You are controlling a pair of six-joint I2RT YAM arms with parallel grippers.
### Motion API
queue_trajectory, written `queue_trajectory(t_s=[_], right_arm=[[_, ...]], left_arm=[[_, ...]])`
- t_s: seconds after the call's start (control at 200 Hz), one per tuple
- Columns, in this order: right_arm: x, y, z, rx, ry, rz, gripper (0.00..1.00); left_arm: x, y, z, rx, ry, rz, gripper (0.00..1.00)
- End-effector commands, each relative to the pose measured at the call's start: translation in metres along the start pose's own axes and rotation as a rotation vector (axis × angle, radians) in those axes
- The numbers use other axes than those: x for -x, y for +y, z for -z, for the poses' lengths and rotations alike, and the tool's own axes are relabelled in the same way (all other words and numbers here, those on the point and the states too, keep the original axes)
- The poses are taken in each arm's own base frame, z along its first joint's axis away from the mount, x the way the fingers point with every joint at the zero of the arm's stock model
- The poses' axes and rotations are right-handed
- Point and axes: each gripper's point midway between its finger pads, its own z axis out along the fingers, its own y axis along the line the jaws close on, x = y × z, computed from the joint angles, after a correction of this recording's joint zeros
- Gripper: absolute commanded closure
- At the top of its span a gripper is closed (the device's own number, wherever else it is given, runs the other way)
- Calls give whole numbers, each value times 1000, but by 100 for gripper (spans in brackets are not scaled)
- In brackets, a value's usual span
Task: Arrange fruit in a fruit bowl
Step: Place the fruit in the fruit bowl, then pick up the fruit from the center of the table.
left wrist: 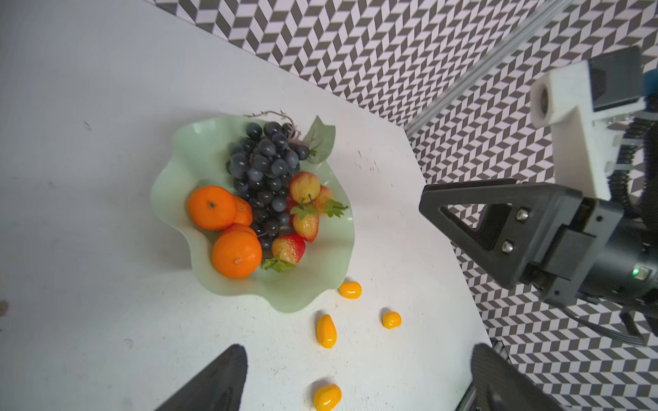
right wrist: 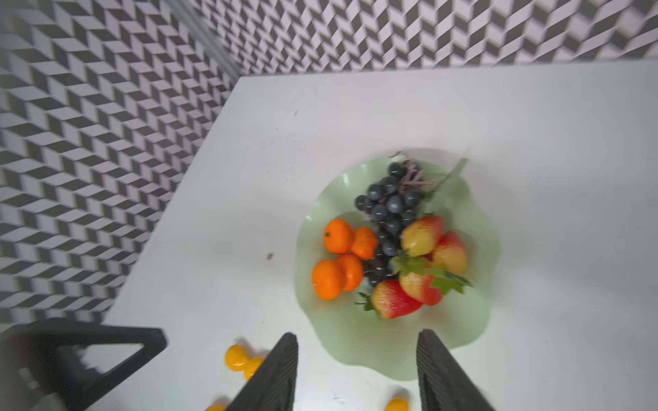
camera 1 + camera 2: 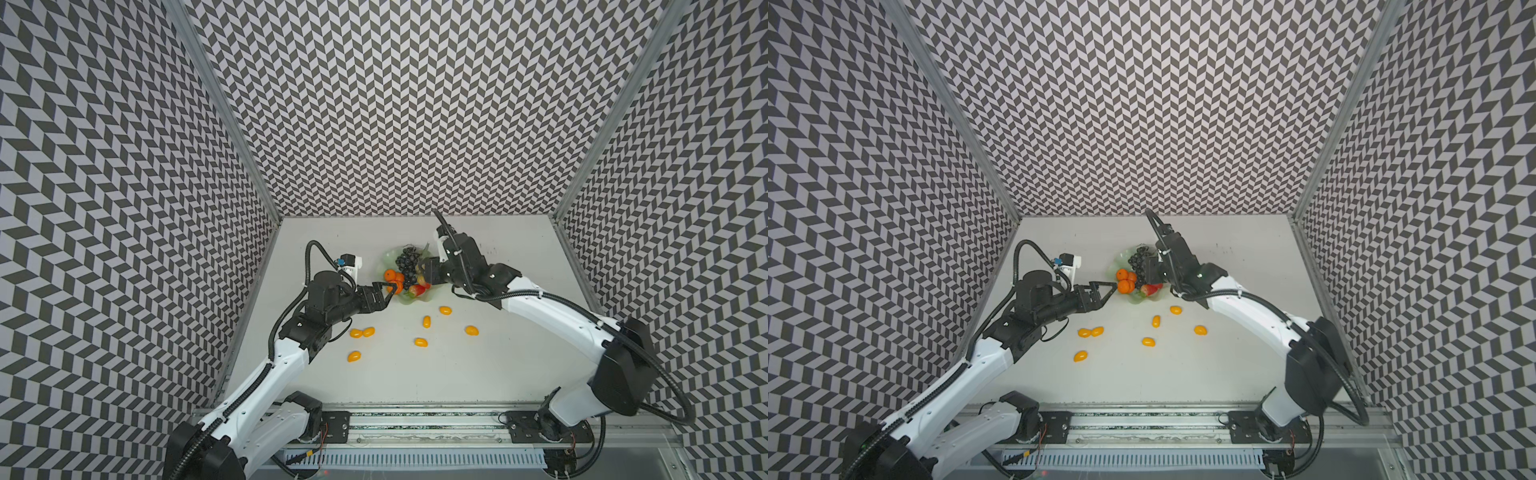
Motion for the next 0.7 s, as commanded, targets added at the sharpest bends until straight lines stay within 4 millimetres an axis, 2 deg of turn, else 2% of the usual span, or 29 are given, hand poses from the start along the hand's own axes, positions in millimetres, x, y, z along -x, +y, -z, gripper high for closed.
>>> queue_trajectory(t_s=[0.0, 0.04, 0.145, 0.325, 0.426, 0.571, 0.696], right_arm=[[11, -16, 25, -38, -115, 51, 36], [2, -18, 30, -27, -100, 66, 28], [-17, -33, 37, -72, -52, 61, 23], [-51, -59, 34, -186, 96, 63, 17], [-62, -66, 35, -210, 154, 55, 0], [-68, -87, 41, -251, 154, -15, 0], [-75, -107, 45, -286, 150, -48, 0]], left_arm=[[-12, -16, -13, -36, 18, -47, 0], [-18, -23, -19, -51, 32, -58, 0], [-37, -38, -37, -84, 82, -74, 0], [-64, -65, -59, -125, 143, -114, 0], [-77, -72, -68, -137, 172, -132, 0], [-88, -73, -75, -140, 211, -142, 0], [-88, -73, -74, -132, 208, -154, 0]])
